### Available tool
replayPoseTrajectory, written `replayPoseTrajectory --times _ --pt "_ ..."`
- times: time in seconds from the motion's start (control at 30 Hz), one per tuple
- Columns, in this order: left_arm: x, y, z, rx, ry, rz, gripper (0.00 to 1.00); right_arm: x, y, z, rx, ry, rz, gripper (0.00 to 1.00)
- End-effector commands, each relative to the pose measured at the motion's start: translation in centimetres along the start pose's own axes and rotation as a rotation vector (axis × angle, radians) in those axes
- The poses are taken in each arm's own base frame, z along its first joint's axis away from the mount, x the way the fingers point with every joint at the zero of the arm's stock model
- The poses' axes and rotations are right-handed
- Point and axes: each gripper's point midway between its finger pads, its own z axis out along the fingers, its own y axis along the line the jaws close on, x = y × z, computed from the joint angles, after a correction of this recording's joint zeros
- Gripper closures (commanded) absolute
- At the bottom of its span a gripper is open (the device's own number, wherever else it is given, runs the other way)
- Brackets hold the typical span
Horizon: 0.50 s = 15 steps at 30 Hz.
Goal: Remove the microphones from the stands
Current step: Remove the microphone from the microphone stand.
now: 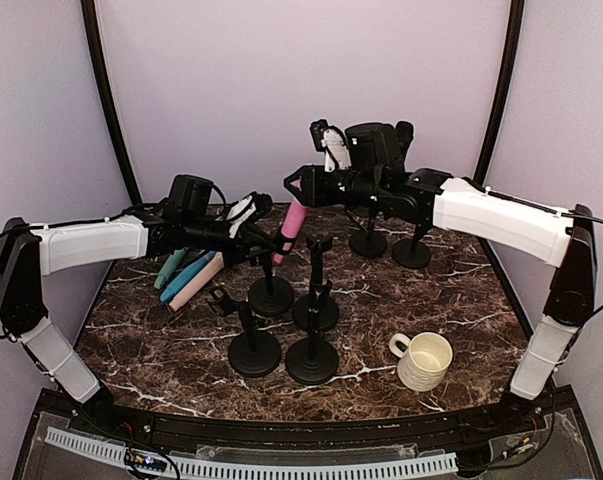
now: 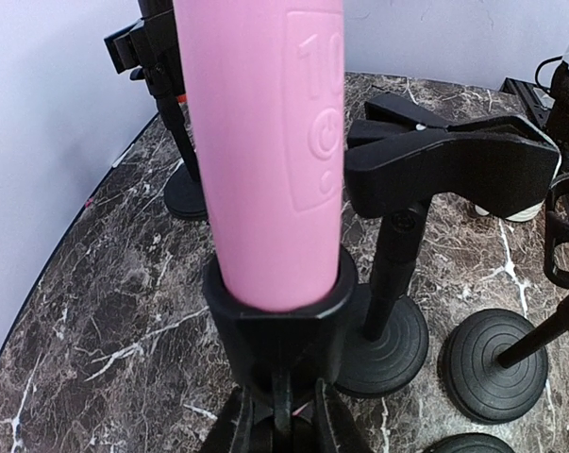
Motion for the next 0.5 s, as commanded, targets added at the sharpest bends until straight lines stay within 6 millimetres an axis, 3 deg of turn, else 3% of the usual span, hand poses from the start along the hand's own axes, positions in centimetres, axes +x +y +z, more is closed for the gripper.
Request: replayPoseTrajectory --times 0.0,0.47 --pt "6.3 -0.9 0.3 0.019 0.210 -0.076 1.00 -13.3 -0.6 -8.0 0.040 -0.396 0.024 0.80" --pt "7.9 -1.2 1.1 0.014 0.278 -0.058 1.00 -14.6 -0.6 -10.2 0.054 -0.440 0.040 0.80"
